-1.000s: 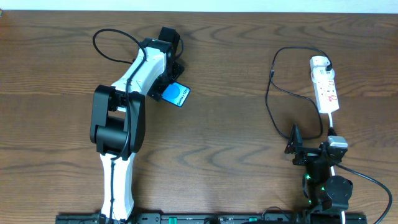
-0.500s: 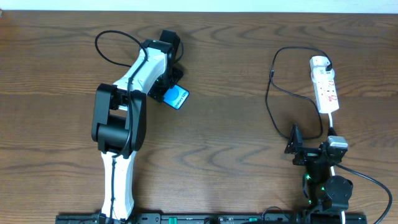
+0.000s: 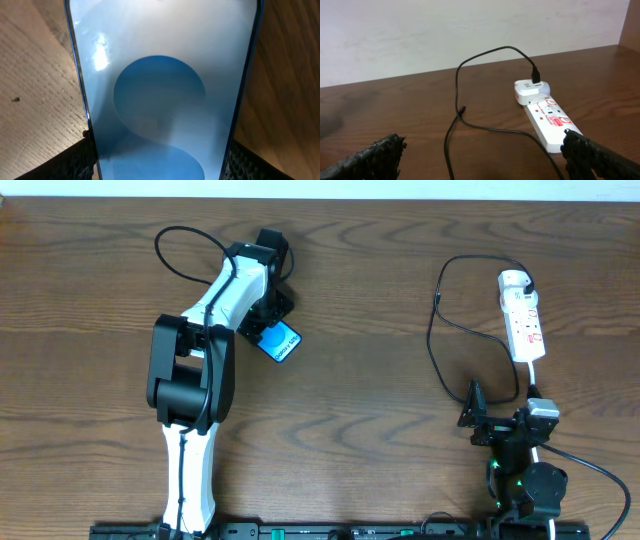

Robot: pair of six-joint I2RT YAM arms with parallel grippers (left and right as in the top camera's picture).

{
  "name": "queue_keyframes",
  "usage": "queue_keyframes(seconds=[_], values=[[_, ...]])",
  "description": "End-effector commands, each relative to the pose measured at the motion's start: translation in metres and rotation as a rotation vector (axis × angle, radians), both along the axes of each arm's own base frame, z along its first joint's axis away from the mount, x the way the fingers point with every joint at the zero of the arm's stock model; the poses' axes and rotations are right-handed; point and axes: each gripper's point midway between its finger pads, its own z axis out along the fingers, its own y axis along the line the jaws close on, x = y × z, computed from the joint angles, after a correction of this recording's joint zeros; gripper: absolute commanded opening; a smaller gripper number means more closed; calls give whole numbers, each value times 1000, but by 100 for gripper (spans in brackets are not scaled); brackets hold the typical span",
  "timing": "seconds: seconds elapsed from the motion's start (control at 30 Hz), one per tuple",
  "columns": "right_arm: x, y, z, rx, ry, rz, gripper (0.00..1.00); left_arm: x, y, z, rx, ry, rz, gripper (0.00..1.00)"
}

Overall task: Plug charger to phone and switch on socket
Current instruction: 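Lower the left gripper and grasp the phone's top edge, then lift the phone with the left gripper and tilt it upright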

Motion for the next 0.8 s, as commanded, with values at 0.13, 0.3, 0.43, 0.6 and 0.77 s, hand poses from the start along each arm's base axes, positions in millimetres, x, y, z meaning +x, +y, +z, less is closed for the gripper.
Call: queue_keyframes(seconds=[0.13,0.3,0.43,0.6,0.77], values=[[0,0,-1,-3,2,1,99,-9,-11,10,-79,28,-139,64],[0,0,-1,-3,2,1,99,-17,-31,24,-200,40,-199,64],[0,0,-1,-4,2,1,99,-25,-41,30,-270,61,-253,64],[0,0,-1,-3,2,1,99,-37,-50,34,-337,101,-309,64],[0,0,-1,-3,2,1,99,-47,-71,43,-480,116,-381,64]])
